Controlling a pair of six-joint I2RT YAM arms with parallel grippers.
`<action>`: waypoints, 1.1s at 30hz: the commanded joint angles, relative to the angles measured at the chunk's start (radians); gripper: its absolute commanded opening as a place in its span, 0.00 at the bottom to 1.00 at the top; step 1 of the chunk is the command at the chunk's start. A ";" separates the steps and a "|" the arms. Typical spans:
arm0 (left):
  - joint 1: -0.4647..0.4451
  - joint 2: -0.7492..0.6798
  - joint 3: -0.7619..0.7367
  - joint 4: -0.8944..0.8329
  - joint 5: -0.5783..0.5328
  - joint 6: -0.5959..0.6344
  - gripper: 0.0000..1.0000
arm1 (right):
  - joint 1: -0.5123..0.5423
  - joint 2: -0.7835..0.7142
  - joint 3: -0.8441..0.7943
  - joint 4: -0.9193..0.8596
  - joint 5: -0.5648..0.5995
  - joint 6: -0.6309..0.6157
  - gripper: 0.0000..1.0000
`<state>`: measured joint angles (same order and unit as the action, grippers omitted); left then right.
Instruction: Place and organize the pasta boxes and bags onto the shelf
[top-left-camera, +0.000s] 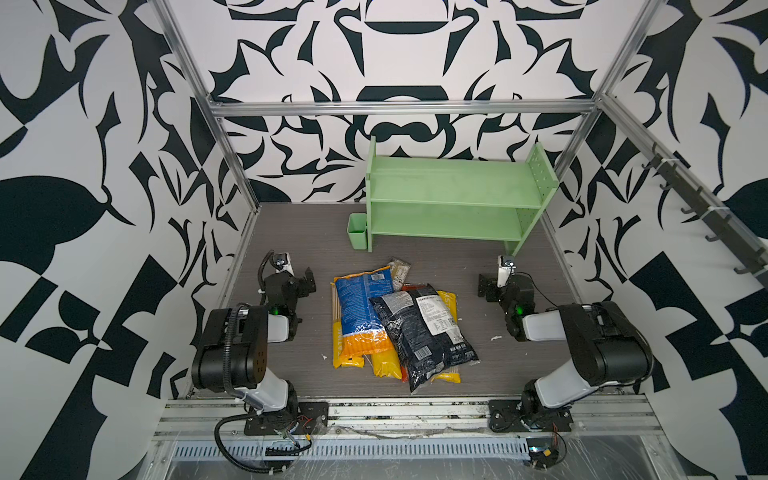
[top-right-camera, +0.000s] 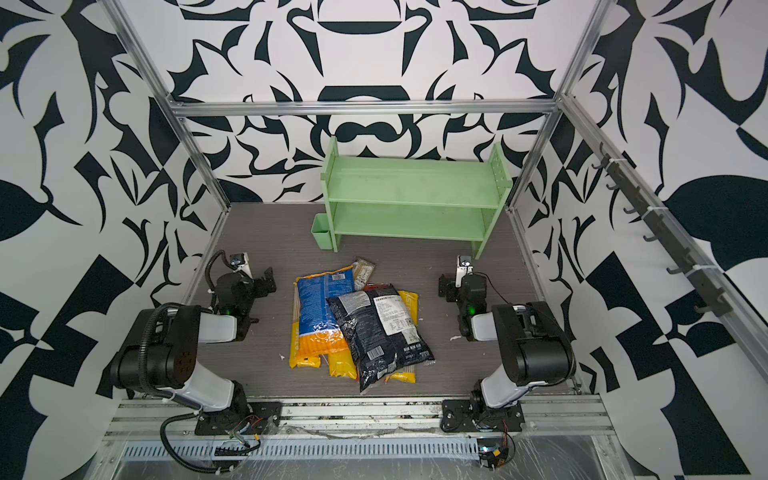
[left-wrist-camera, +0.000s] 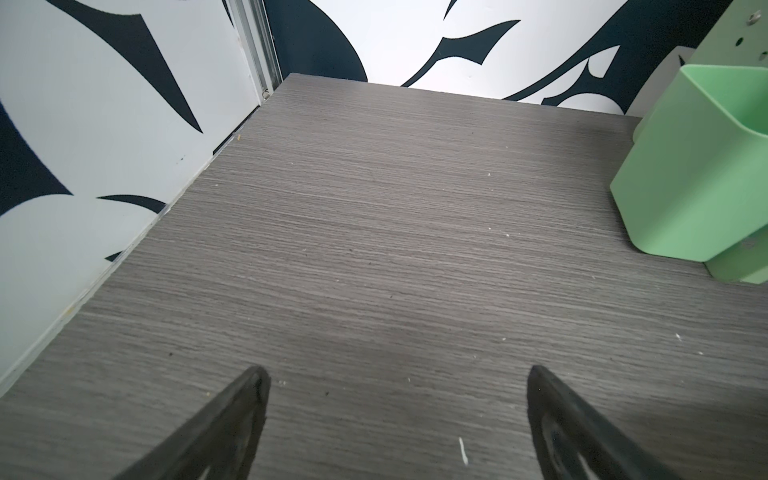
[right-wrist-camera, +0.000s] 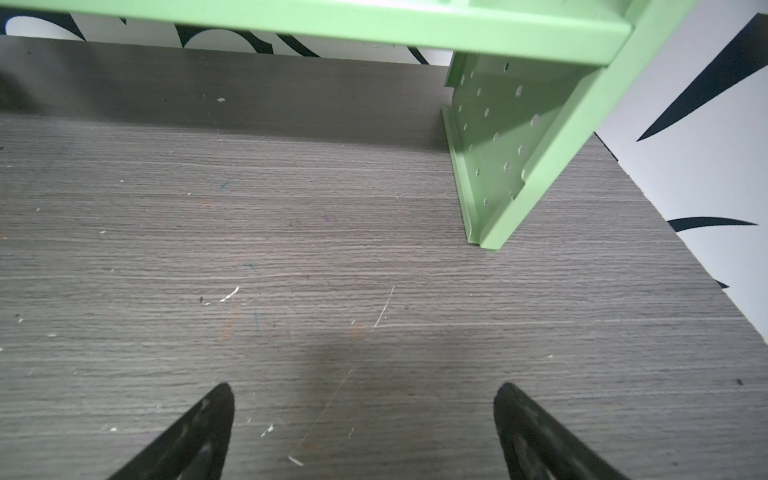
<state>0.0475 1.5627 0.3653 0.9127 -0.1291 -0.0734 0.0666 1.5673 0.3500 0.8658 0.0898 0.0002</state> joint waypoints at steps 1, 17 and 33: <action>-0.001 -0.002 0.006 0.018 0.010 0.006 0.99 | -0.004 -0.017 0.009 0.033 0.002 0.003 1.00; -0.002 -0.007 0.011 0.006 0.006 0.009 0.99 | -0.001 -0.026 0.010 0.032 0.023 0.016 1.00; -0.043 -0.421 0.249 -0.614 0.000 -0.155 0.99 | 0.141 -0.293 0.533 -1.128 0.255 0.120 0.84</action>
<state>0.0128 1.1801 0.5617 0.4511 -0.1730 -0.1566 0.1322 1.3304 0.8070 0.0277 0.2710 0.0978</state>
